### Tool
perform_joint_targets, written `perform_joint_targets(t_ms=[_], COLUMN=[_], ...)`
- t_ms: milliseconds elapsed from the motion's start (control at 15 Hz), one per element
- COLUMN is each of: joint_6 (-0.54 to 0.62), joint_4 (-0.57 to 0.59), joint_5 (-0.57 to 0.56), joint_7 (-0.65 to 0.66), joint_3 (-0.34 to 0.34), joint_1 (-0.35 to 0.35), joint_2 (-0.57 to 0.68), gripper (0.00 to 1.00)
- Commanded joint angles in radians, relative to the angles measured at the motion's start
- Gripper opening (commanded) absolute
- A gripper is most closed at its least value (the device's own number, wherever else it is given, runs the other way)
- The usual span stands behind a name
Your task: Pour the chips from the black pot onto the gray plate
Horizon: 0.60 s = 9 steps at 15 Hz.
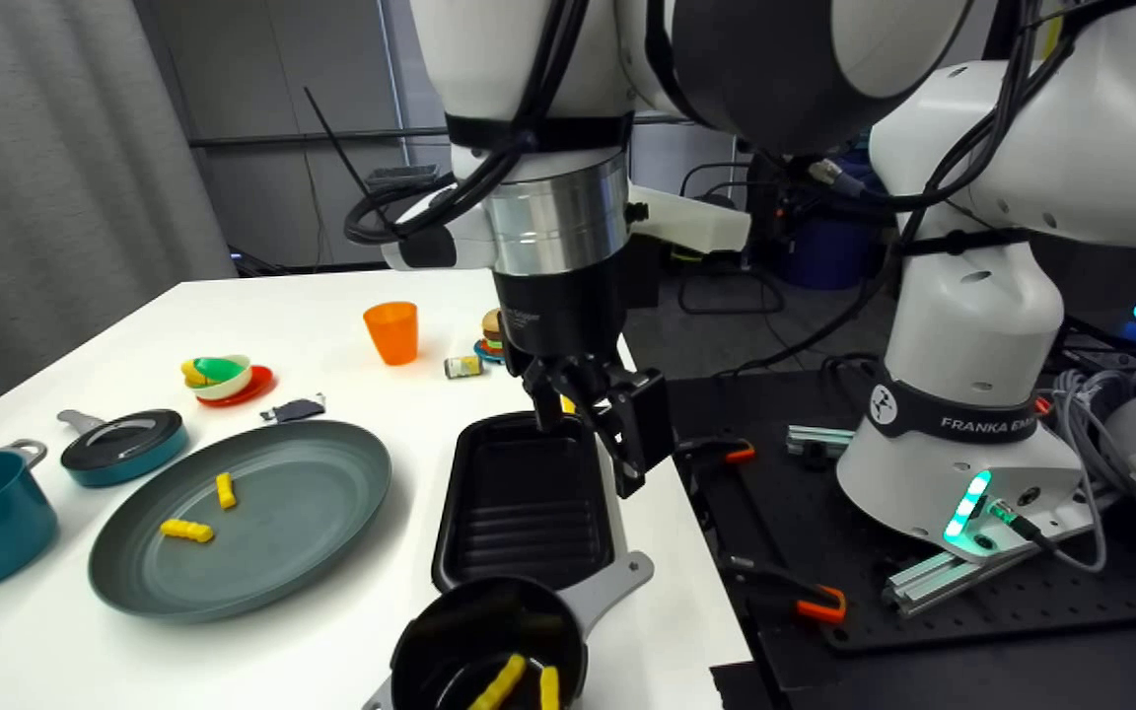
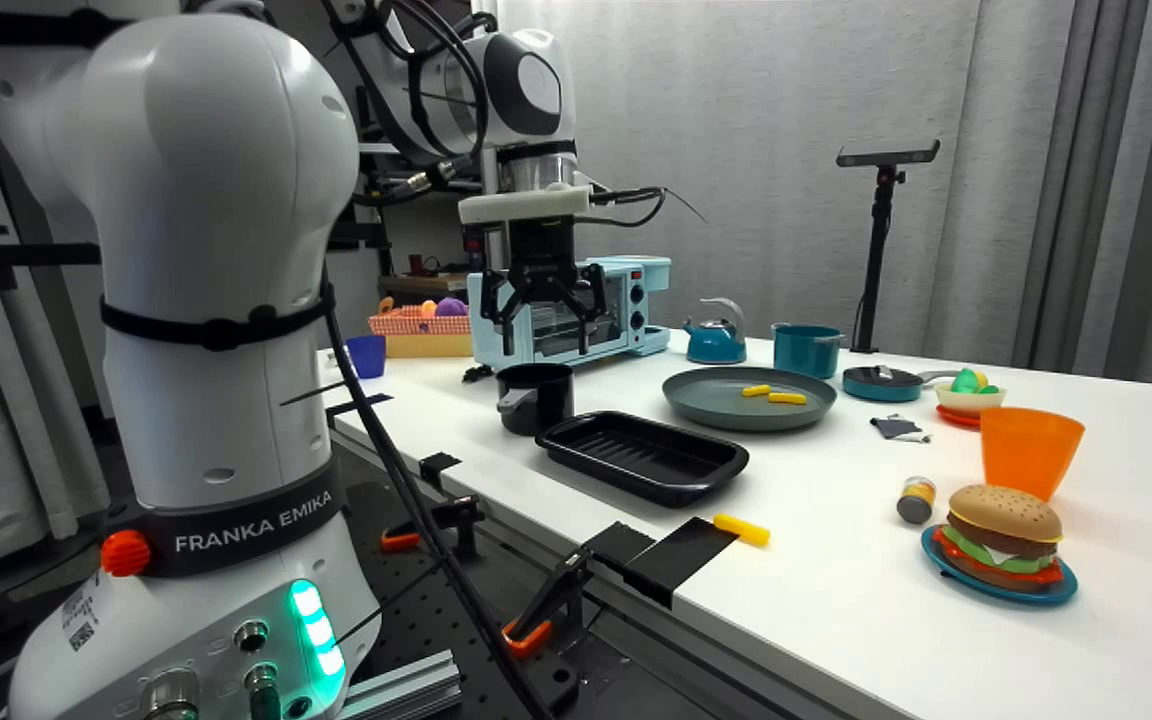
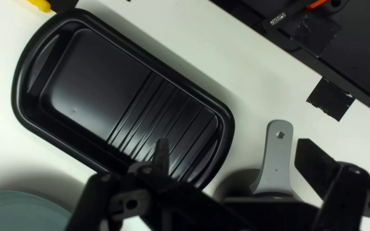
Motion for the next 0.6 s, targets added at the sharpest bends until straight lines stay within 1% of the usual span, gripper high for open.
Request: perform_joint_targets(t_ms=[0,267,533], joint_6=[0.072,0.125,0.16], joint_4=[0.001,0.001,0.001], joint_5=[0.051,0.067,0.056], joint_7=[0.003,0.028,0.065], joint_3=[0.002,0.014,0.035], joint_1=[0.016,0.011,0.01], joint_2=[0.046,0.085,0.116], gripper=[1.0,1.0,1.0])
